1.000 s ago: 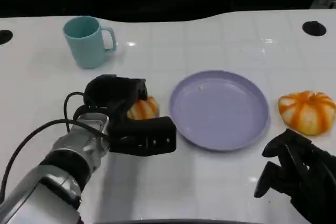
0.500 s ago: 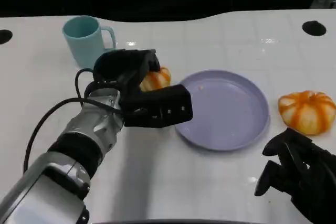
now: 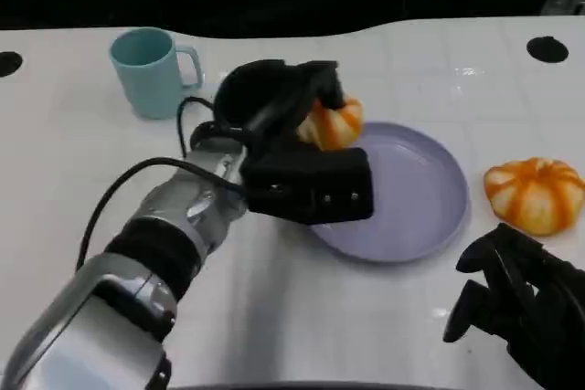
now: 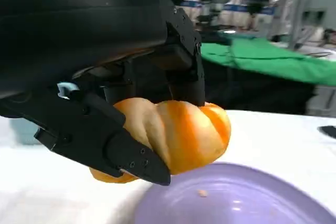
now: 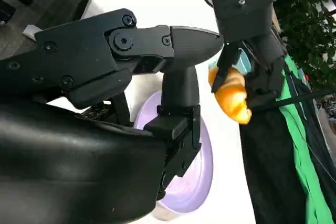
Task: Grasp the bread from the table and place it into the plate.
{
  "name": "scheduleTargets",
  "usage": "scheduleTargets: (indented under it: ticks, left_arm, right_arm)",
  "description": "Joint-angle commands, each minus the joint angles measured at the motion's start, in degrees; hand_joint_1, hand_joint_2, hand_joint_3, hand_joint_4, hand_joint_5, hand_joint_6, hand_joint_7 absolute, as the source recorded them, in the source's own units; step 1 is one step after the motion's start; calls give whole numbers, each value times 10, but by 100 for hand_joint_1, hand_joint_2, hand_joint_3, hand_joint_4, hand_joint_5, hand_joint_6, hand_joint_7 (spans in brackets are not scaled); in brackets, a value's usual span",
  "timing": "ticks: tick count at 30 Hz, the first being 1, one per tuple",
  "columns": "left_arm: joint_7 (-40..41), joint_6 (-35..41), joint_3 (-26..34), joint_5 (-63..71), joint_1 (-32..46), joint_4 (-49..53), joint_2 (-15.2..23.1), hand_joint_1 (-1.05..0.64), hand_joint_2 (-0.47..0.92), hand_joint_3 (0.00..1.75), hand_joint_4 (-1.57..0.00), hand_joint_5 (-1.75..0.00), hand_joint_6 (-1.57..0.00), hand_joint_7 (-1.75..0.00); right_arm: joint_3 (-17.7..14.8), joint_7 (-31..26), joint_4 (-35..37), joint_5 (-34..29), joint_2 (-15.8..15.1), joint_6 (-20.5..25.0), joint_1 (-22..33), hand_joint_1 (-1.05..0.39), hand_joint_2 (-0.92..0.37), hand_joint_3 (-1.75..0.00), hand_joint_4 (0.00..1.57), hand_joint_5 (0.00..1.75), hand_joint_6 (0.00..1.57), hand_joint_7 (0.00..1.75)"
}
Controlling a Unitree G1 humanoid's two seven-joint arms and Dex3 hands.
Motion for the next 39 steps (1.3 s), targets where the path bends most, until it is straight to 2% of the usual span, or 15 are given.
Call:
scheduleTargets:
  ticks: [1,6,8,9,10,14,18,24,25,27,28,29,31,35,39]
  left_arm:
    - [-15,-7,3,-10,-33,15,-18,-22,80,41,-93,-175,-75,-131]
    - [-42,5,7,-17,-46,25,-35,-23,71,56,-91,-175,-89,-78]
    - [-53,3,7,-23,-50,34,-43,-23,70,57,-91,-175,-91,-71]
    - [-61,1,8,-26,-53,42,-49,-22,69,59,-90,-175,-80,-118]
    - [-68,-1,7,-29,-56,49,-54,-22,68,61,-89,-175,-75,-132]
    - [-72,-5,1,-26,-63,69,-64,-24,70,63,-87,-175,-73,-150]
    - [-75,-8,0,-26,-67,85,-73,-22,71,64,-85,-175,-75,-143]
    - [-92,-7,2,-31,-72,98,-84,-17,60,84,-80,-175,-66,-160]
    - [-99,-4,4,-33,-74,99,-87,-18,59,81,-79,-175,-66,-150]
    - [-116,-4,7,-38,-76,102,-91,-21,71,48,-73,-175,-78,-84]
    - [-123,-5,8,-40,-75,102,-91,-25,81,28,-62,-162,-80,-49]
    - [-130,-6,6,-39,-75,102,-90,-28,87,18,-58,-151,-80,-32]
    - [-155,-7,2,-40,-78,103,-87,-37,91,17,-51,-103,-71,-9]
    - [-200,-3,-6,-37,-83,104,-83,-53,92,29,-40,-39,-45,-1]
    - [-219,1,-11,-34,-85,104,-81,-62,92,32,-33,-24,-35,0]
  right_arm:
    - [0,4,-2,2,-6,-7,4,-46,-92,-36,64,175,49,162]
    - [0,9,-1,2,-7,-10,5,-45,-92,-37,63,175,47,162]
    - [1,11,-2,0,-7,-13,6,-45,-92,-37,63,175,47,162]
    - [2,12,-2,-1,-7,-14,7,-46,-92,-37,63,175,47,163]
    - [3,12,-3,-1,-7,-15,8,-46,-92,-38,63,175,47,163]
    - [4,13,-5,0,-7,-14,8,-46,-92,-38,64,175,47,163]
    - [6,6,-9,-3,-5,-8,8,-46,-92,-38,65,175,48,164]
    - [5,3,-12,3,-4,-1,9,-46,-92,-36,64,175,49,163]
    - [6,2,-13,3,-3,-2,10,-46,-92,-36,64,175,48,163]
    - [8,5,-12,0,-5,-7,11,-45,-92,-37,64,175,48,163]
    - [9,6,-11,-1,-5,-9,11,-45,-92,-37,64,175,48,163]
    - [8,7,-11,-1,-5,-11,11,-46,-92,-37,64,175,48,163]
    - [8,7,-10,0,-5,-11,10,-45,-92,-38,64,175,47,163]
    - [8,7,-9,-1,-6,-11,10,-45,-92,-39,64,175,47,163]
    - [8,5,-10,-1,-5,-9,10,-45,-92,-38,64,175,48,163]
